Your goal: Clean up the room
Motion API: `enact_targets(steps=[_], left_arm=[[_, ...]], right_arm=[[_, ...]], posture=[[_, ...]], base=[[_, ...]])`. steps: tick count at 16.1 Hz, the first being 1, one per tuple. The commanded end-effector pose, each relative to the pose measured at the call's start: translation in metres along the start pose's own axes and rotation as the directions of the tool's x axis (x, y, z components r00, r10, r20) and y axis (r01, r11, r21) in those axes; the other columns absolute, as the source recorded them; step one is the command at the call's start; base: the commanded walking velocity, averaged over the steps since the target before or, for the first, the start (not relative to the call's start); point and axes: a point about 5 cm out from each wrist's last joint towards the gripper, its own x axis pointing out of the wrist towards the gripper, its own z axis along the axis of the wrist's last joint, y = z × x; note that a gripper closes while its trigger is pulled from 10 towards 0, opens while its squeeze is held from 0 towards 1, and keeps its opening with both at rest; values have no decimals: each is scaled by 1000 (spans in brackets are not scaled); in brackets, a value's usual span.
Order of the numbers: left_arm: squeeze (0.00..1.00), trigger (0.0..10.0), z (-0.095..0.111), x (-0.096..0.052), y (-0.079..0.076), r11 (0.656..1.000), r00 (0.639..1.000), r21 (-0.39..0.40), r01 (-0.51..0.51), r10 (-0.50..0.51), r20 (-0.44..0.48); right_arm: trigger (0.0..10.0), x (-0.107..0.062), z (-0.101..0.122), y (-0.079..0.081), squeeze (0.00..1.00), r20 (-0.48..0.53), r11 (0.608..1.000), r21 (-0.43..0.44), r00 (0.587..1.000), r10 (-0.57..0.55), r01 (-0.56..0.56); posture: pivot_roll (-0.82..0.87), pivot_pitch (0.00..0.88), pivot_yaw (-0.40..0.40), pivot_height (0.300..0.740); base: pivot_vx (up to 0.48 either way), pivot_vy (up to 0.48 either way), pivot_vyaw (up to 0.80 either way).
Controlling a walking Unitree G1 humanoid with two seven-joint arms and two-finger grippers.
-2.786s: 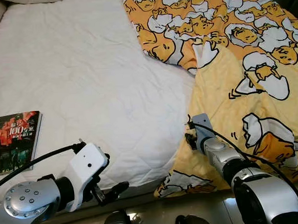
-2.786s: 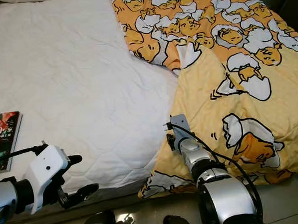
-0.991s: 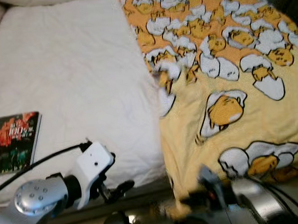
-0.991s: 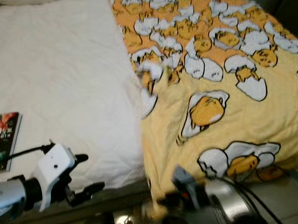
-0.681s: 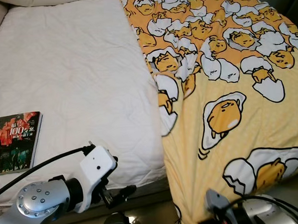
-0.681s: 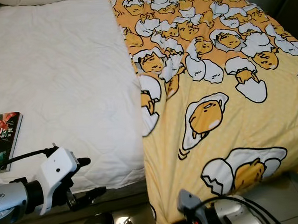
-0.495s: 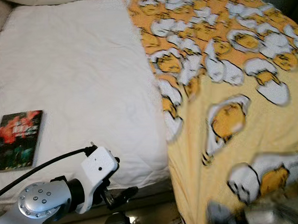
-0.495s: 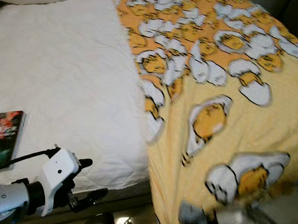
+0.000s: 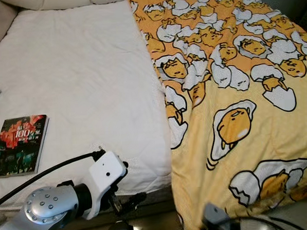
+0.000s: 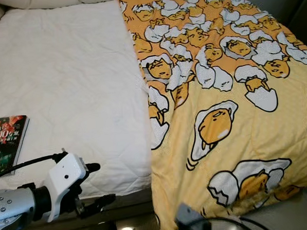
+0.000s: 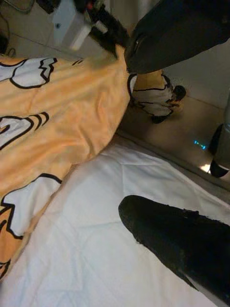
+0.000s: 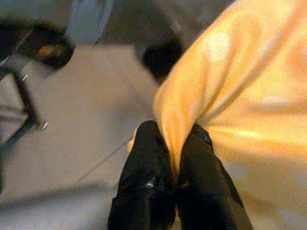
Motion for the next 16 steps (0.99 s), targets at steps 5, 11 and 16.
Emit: enact_targets(steps=[5,11,16], left_arm=[[0,10000,-6,10,2,1000,1000,-1,-7,7,6],[0,10000,-30,20,30,835,866,-309,-455,495,63],[0,10000,-37,19,55,686,715,-327,-650,698,45]], right_arm=[[10000,-4,22,-4,1000,95,1000,13,995,5,-6],[10000,-29,66,-31,1000,355,917,177,846,-398,357],[10000,-66,105,-41,1000,475,658,522,456,-753,542]], posture=[[106,0,2,740],[23,0,-4,740],[-9,0,-28,740]], base=[[0,0,0],[0,0,0],[0,0,0]])
